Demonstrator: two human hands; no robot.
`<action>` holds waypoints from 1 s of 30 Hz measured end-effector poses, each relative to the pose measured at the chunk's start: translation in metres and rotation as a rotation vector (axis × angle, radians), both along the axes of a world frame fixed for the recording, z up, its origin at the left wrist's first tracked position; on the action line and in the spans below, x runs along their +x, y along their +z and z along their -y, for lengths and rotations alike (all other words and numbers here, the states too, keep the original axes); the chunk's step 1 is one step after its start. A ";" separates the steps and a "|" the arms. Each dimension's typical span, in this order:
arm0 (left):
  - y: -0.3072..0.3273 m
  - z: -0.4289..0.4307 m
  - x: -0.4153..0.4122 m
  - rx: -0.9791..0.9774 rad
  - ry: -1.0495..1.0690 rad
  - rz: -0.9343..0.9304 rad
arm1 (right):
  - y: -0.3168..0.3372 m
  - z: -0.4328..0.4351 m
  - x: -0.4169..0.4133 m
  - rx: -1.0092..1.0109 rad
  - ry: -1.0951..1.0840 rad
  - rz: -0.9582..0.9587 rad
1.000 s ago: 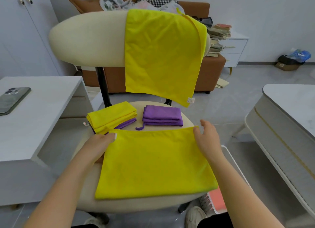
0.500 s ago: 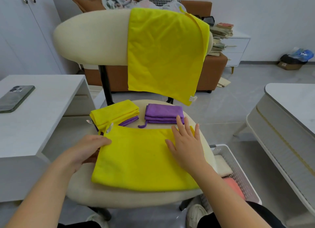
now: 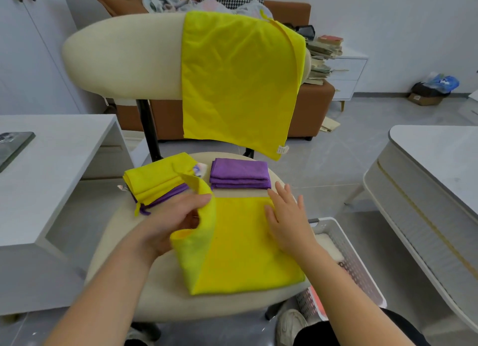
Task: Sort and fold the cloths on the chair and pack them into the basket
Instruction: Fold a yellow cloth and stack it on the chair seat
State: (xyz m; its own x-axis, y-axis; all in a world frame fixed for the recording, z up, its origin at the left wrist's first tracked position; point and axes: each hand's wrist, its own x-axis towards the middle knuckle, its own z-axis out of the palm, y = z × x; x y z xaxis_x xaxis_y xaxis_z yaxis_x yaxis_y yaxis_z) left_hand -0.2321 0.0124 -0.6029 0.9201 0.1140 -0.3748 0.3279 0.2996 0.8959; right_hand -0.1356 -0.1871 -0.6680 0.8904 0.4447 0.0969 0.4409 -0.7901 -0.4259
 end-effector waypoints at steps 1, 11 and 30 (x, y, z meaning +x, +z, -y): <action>-0.004 0.012 0.007 0.002 -0.055 0.013 | 0.001 0.000 0.000 0.161 -0.008 0.015; -0.025 0.043 0.033 0.289 0.028 0.212 | 0.023 0.013 0.016 0.668 -0.325 -0.891; -0.065 0.034 -0.021 1.495 -0.410 0.737 | 0.031 0.033 0.005 0.519 -0.310 -0.710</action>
State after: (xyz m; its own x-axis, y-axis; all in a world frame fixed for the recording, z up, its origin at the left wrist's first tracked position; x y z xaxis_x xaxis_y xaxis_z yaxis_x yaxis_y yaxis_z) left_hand -0.2528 -0.0219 -0.6675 0.8923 -0.3251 0.3131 -0.4145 -0.8648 0.2832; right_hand -0.1303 -0.2204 -0.6374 0.8890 0.2309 -0.3955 -0.2564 -0.4645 -0.8476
